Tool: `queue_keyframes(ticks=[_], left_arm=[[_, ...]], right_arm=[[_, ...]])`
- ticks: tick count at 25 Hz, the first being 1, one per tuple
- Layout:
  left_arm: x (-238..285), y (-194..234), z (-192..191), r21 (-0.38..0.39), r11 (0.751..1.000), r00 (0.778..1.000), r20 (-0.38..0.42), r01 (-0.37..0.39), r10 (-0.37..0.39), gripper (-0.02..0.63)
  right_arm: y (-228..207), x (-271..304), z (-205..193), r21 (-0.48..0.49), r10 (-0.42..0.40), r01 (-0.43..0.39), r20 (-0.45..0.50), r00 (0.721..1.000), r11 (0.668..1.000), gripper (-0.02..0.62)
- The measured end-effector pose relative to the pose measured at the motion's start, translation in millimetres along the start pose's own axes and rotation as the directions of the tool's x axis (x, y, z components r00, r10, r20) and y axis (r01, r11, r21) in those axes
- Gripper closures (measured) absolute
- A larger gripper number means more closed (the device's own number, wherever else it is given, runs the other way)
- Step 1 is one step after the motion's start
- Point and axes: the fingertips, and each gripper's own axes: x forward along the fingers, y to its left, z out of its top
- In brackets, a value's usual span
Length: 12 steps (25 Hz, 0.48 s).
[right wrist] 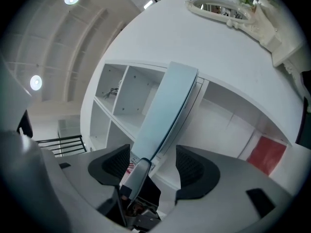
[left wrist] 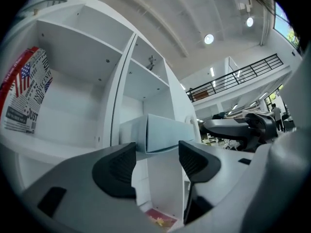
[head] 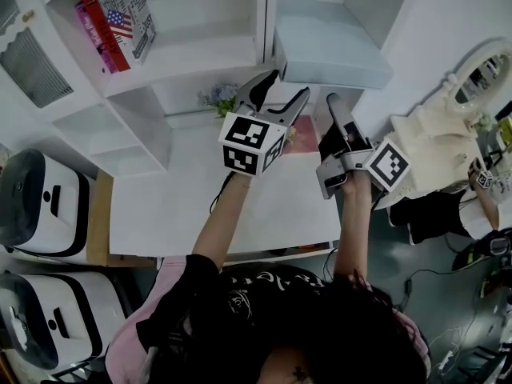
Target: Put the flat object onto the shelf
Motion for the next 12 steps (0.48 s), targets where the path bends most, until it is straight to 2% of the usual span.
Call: queue_keyframes(ticks=[7,12], left_arm=[[-42,-25,-41,-0.058,0.995,0.994,-0.064,0.08,-0.084,0.33],[-81,-45,-88,-0.125,0.982,0.976,-0.144,0.142,-0.16,0.33]], right_arm=[[16,-22,-48,-0.187,0.023,-0.041,-0.097,0.995,0.982,0.275],[16,-46,-91,-0.284,0.0,-0.048,-0.165,0.986,0.958,0.275]])
